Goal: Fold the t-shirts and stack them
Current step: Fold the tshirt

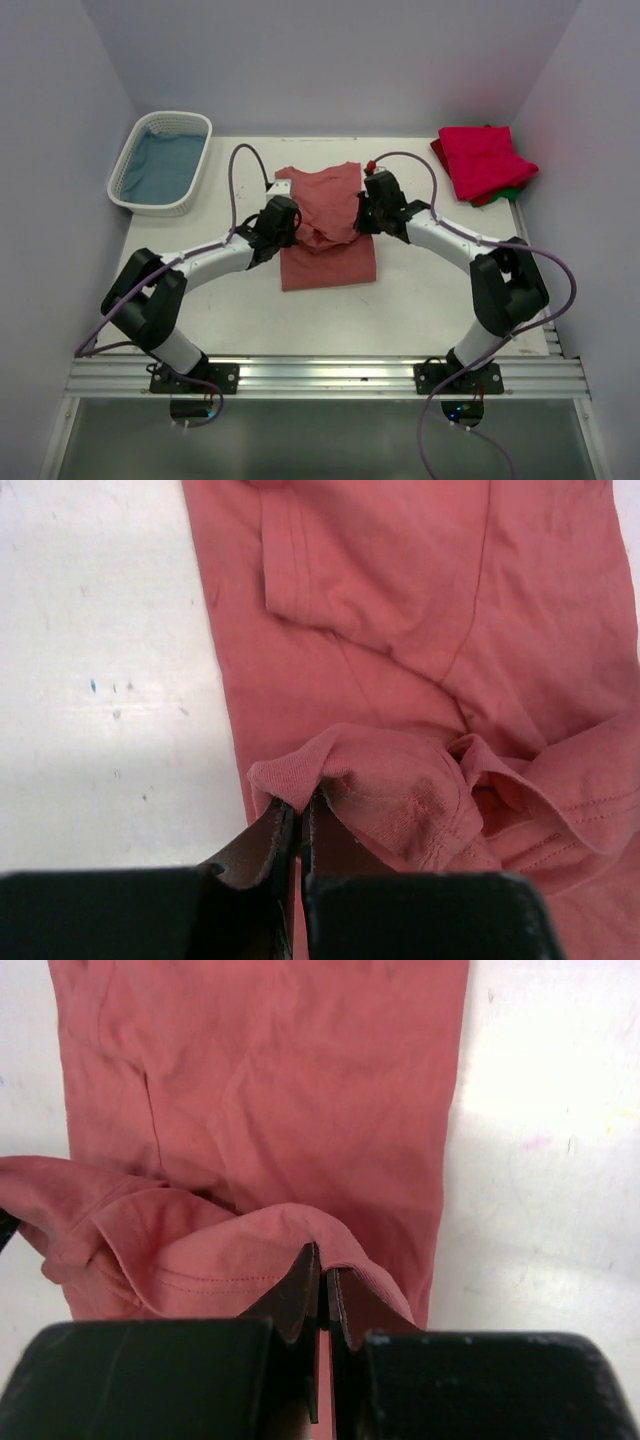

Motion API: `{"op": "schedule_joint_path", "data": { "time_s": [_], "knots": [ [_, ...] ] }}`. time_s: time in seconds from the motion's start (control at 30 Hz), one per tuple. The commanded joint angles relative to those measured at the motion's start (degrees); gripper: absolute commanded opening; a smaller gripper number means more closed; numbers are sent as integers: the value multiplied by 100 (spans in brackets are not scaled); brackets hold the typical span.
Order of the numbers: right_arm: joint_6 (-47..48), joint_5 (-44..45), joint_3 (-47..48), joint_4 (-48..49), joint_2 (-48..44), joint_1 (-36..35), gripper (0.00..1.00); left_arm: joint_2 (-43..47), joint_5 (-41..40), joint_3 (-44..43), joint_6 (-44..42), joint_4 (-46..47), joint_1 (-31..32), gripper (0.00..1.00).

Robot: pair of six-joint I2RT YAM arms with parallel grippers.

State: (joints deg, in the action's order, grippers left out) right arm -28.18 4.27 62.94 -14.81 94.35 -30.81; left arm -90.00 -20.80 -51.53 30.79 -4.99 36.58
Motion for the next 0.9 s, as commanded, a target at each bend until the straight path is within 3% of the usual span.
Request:
{"op": "schedule_joint_path", "data": {
  "time_s": [0.0, 0.07, 0.1, 0.13, 0.17, 0.2, 0.23, 0.37, 0.57, 0.77, 0.87],
  "knots": [
    [182, -304, 771, 329, 346, 390, 0, -254, 49, -594, -248, 403, -282, 0],
    [155, -357, 1383, 329, 856, 636, 0, -535, 32, -945, -231, 403, -537, 0],
    [155, -383, 1666, 269, 1092, 707, 6, -650, 119, -1077, -222, 403, -616, 6],
    [155, -409, 2000, 146, 1573, 777, 54, -764, 137, -1401, -179, 359, -808, 22],
    [147, -410, 2804, -73, 1865, 909, 80, -974, 94, -1578, -143, 298, -897, 66],
    [129, -532, 3151, -571, 2077, 971, 98, -1054, -63, -1745, -117, 228, -959, 89],
    [129, -541, 3381, -654, 2210, 1024, 99, -1116, -143, -2008, -64, 53, -1047, 100],
    [296, -638, 2938, -270, 1897, 1041, 99, -689, -250, -1932, 33, 50, -1118, 100],
    [314, -788, 1505, 302, 929, 1051, 99, 306, 751, -763, 112, 860, -1056, 100],
    [235, -1069, 818, 268, 269, 1050, 99, 448, 2488, -43, 244, 1026, -942, 100],
    [59, -1244, 327, 233, -38, 1059, 99, 404, 2695, 248, 218, 1027, -837, 100]
  ]
}}
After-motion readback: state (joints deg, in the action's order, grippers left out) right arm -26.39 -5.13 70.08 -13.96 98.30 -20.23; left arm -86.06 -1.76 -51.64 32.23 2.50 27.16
